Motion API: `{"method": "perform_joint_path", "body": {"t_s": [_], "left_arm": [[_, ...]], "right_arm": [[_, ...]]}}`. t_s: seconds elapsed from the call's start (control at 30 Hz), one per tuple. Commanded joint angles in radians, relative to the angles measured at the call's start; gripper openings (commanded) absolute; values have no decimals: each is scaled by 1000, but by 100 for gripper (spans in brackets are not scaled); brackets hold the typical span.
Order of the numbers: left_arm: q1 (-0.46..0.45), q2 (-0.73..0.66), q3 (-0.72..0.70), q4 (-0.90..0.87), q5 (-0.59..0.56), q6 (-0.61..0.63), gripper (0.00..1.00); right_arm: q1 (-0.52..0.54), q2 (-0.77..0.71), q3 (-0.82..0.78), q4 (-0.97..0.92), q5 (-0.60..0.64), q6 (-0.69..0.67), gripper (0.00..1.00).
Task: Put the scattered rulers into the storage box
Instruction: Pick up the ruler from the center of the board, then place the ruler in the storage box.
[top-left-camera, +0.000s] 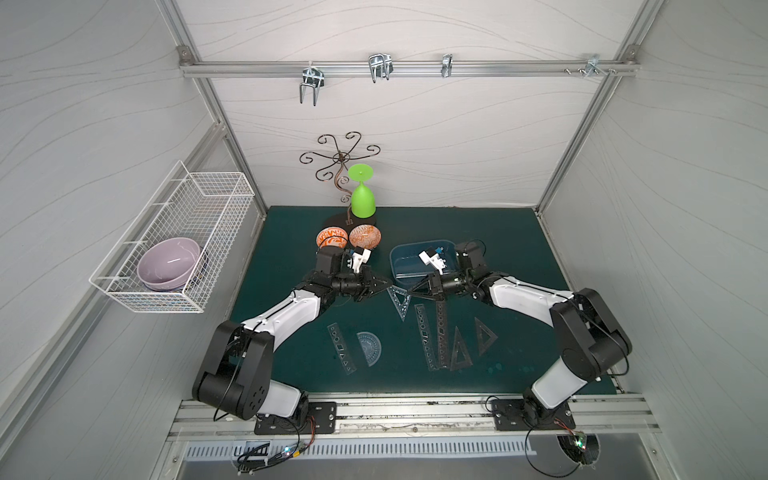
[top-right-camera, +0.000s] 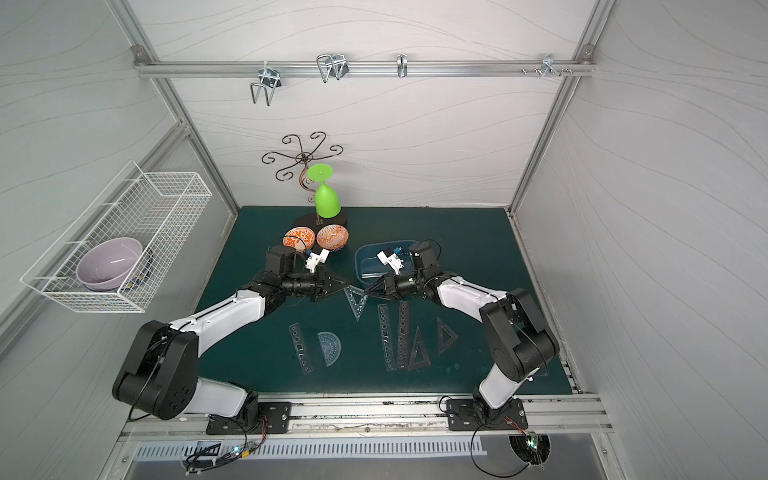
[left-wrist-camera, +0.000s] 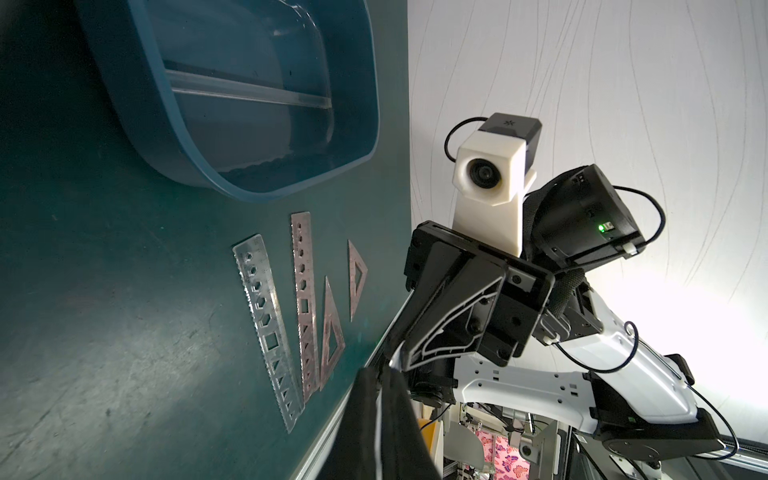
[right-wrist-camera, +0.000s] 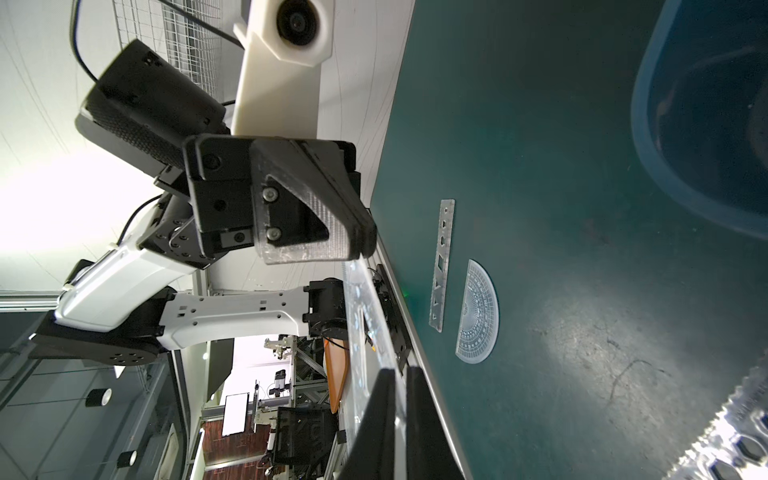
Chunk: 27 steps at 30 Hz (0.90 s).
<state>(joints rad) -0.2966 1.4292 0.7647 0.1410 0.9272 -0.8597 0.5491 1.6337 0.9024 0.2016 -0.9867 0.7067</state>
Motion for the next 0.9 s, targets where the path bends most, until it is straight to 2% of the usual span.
{"method": "perform_joint_path", "body": {"t_s": [0.0,0.13,0.17,0.2,0.27,0.33,0.4,0.53,0.73,0.87], "left_arm": [[-6,5,23,32,-11,20,0],[-6,6,47,-25,-19,56,0],[-4,4,59,-61,-28,76,4],[-3,4,79,-107,-39,98,11],[2,3,123,-218,-70,159,32],[2,-7,146,-294,-120,206,44],[2,-16,144,-313,-154,219,53],[2,-16,151,-371,-215,259,56],[2,7,154,-400,-231,284,56],[2,18,155,-406,-229,287,56]], "right_arm": [[2,11,33,40,-23,13,0],[-15,17,56,6,-11,1,0],[-24,20,69,-19,-6,-19,0],[-40,24,84,-55,-2,-47,0],[-85,39,131,-151,33,-129,0],[-126,72,190,-229,69,-209,0],[-156,115,268,-323,116,-294,0],[-173,231,458,-502,218,-444,0],[-175,401,701,-708,200,-630,0],[-175,468,800,-791,208,-706,0]]}}
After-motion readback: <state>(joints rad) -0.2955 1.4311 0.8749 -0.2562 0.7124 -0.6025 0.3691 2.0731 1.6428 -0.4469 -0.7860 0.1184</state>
